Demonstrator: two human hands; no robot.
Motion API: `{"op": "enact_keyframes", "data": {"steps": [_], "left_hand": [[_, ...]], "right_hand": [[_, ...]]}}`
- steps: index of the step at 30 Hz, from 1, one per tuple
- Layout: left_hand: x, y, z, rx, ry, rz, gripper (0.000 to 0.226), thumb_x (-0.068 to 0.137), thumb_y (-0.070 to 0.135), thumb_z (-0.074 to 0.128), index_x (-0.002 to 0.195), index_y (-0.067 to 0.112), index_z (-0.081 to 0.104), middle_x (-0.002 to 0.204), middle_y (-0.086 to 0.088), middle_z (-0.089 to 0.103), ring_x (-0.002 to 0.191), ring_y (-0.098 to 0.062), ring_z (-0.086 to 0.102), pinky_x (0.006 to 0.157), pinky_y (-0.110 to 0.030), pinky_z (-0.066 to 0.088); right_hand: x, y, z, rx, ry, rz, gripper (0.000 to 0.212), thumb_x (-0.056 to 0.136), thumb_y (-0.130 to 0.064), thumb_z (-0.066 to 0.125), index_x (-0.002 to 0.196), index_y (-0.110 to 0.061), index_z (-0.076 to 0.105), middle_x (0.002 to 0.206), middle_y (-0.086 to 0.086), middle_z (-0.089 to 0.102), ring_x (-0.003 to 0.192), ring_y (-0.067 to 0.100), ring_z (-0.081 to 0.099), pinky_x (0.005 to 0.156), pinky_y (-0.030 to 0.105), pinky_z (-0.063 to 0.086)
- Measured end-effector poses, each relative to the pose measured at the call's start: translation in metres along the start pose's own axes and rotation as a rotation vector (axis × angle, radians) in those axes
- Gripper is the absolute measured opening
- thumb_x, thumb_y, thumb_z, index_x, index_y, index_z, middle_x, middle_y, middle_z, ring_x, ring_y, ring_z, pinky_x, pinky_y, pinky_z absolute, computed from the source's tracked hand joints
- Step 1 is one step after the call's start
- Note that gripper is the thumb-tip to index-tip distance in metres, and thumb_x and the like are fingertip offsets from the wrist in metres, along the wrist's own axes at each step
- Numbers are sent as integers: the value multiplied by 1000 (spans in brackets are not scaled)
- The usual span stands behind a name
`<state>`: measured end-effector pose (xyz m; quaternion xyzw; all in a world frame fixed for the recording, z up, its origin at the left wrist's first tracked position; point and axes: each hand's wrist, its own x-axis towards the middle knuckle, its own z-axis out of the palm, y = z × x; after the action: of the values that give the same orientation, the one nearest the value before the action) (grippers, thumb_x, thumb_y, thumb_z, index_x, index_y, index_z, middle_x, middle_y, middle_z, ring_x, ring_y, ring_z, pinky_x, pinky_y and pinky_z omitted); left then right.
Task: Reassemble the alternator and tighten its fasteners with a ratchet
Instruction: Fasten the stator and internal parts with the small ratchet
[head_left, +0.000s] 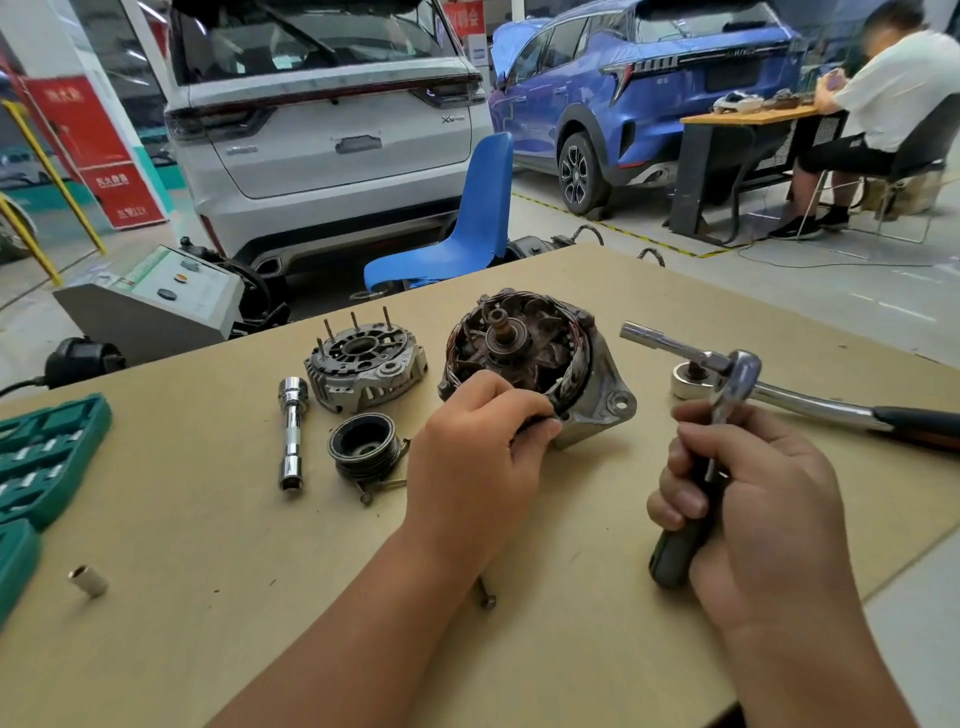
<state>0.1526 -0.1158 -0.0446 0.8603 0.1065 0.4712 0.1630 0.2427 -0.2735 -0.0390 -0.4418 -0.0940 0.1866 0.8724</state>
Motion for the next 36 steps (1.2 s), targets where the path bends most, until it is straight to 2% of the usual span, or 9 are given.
{"op": "enact_keyframes", "data": {"steps": [6, 13, 19, 30, 36], "left_hand": [[-2, 0, 3, -29, 4, 17, 11, 82, 1, 80, 91, 9, 80, 84, 0, 65, 74, -18, 63, 58, -37, 54], [-2, 0, 1, -41, 10, -24, 12, 82, 14, 85, 92, 12, 78, 86, 2, 63, 72, -16, 62, 57, -36, 54], [-3, 3, 1, 7, -1, -32, 10, 83, 16, 83, 92, 14, 79, 85, 3, 64, 70, -17, 61, 54, -37, 53], [-2, 5, 2, 4, 2, -66, 10, 85, 19, 83, 92, 14, 79, 86, 3, 66, 72, -18, 62, 58, -38, 53], [-3, 5, 3, -14, 13, -58, 5, 87, 15, 81, 91, 12, 79, 83, 1, 65, 70, -19, 61, 57, -38, 51]], "right_hand": [[2, 1, -4, -3, -1, 91, 25, 83, 5, 51, 73, -12, 66, 57, 9, 47, 38, 16, 29, 42, 25, 30], [0, 1, -5, -15, -40, 113, 20, 83, 3, 53, 77, -11, 66, 58, 8, 46, 37, 16, 29, 41, 25, 30], [-3, 2, -2, -55, -77, 134, 17, 83, 3, 55, 80, -9, 66, 58, 8, 47, 38, 15, 29, 39, 25, 29], [-8, 5, 1, -120, -145, 131, 18, 85, 2, 59, 80, -10, 72, 59, 9, 49, 39, 15, 32, 39, 24, 32], [-9, 5, 2, -112, -131, 108, 11, 92, -7, 59, 89, -3, 68, 59, 12, 50, 37, 17, 31, 38, 24, 32]]}}
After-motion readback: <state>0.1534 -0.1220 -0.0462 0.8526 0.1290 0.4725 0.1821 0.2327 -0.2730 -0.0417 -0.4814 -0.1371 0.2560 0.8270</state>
